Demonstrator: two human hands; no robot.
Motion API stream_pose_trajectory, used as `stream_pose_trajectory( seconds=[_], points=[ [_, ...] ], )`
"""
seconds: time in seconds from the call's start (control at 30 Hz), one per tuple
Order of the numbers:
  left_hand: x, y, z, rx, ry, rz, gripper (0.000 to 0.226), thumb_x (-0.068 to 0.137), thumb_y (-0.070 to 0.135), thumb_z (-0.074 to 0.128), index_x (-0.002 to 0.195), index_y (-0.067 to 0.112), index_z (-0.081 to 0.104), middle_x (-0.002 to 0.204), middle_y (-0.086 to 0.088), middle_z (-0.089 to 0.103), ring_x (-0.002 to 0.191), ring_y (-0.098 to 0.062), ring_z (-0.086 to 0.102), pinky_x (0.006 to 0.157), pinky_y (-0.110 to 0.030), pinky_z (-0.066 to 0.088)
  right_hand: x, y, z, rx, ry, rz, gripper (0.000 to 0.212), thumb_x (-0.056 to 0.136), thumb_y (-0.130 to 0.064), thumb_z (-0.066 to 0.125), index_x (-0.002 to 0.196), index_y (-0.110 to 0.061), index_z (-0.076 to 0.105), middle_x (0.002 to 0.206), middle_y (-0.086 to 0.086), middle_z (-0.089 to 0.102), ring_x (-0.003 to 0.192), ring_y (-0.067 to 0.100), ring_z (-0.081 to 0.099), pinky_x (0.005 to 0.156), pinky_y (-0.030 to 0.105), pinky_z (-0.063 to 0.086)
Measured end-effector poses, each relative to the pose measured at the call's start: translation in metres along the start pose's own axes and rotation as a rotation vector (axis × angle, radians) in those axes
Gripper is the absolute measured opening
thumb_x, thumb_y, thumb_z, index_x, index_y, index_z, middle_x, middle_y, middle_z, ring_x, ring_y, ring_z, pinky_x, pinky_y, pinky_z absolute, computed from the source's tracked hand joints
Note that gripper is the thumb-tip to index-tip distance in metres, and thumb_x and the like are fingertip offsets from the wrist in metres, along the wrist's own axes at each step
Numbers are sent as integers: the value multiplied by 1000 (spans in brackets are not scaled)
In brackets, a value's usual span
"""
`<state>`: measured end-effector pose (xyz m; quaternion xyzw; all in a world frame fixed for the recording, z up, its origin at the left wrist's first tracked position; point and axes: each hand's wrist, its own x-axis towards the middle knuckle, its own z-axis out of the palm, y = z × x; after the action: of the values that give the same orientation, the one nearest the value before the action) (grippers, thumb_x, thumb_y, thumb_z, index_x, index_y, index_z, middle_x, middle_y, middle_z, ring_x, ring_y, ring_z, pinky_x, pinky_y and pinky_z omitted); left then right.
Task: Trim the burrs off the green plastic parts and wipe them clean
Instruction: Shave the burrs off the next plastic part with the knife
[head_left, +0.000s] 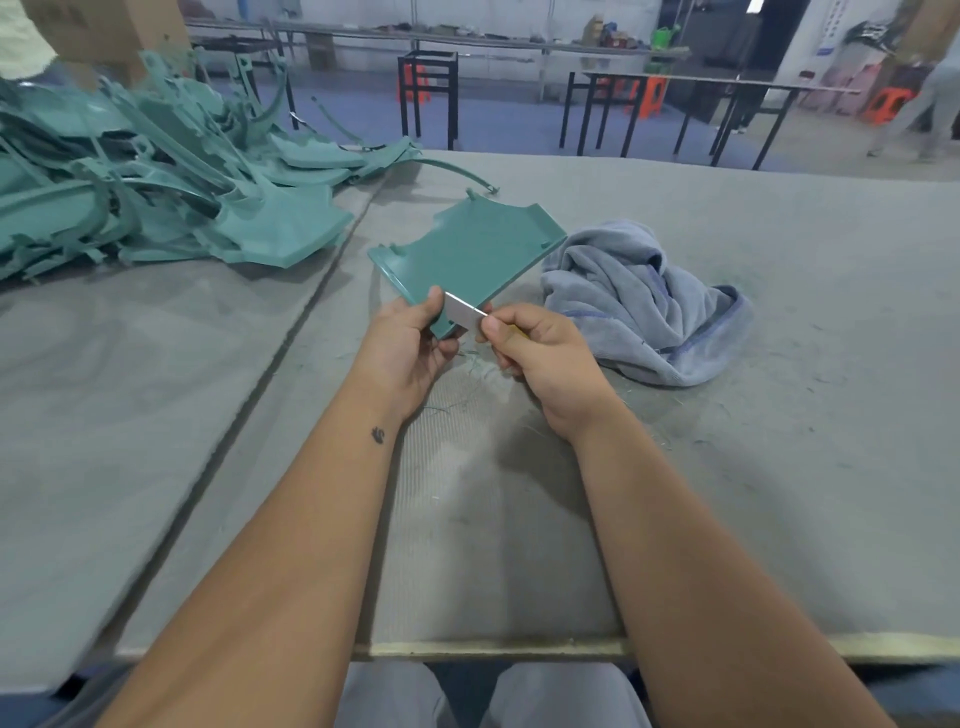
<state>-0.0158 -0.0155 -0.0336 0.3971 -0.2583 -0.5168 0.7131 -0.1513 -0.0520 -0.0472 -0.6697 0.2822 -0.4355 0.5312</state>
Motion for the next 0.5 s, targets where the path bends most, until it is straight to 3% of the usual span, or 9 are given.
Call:
stream_pose_trajectory(
  seconds=[0.23, 0.43, 0.5],
  points=[
    [0, -2, 0, 11, -2, -1, 14, 101, 9, 43, 102, 13, 57, 99, -14, 63, 63, -12, 63, 42, -13, 34, 0, 2, -1, 7, 40, -1, 19, 95, -10, 58, 79, -14, 67, 56, -3, 45, 54, 6, 39, 56, 17, 33],
    [1, -2, 0, 36, -18, 28, 14, 101, 7, 44, 97, 11, 57, 82, -8, 67, 55, -8, 63, 41, -12, 34, 0, 4, -1, -33, 49, -7, 16, 95, -12, 58, 83, -11, 68, 56, -5, 48, 55, 4, 42, 57, 15, 36],
    [1, -1, -3, 28, -15, 12, 14, 102, 8, 43, 98, 11, 56, 77, -9, 69, 52, -7, 61, 41, -12, 33, 2, 2, -3, 65, 159, 4, 21, 95, -6, 56, 78, -16, 65, 59, -7, 51, 54, 4, 41, 53, 15, 34]
  ],
)
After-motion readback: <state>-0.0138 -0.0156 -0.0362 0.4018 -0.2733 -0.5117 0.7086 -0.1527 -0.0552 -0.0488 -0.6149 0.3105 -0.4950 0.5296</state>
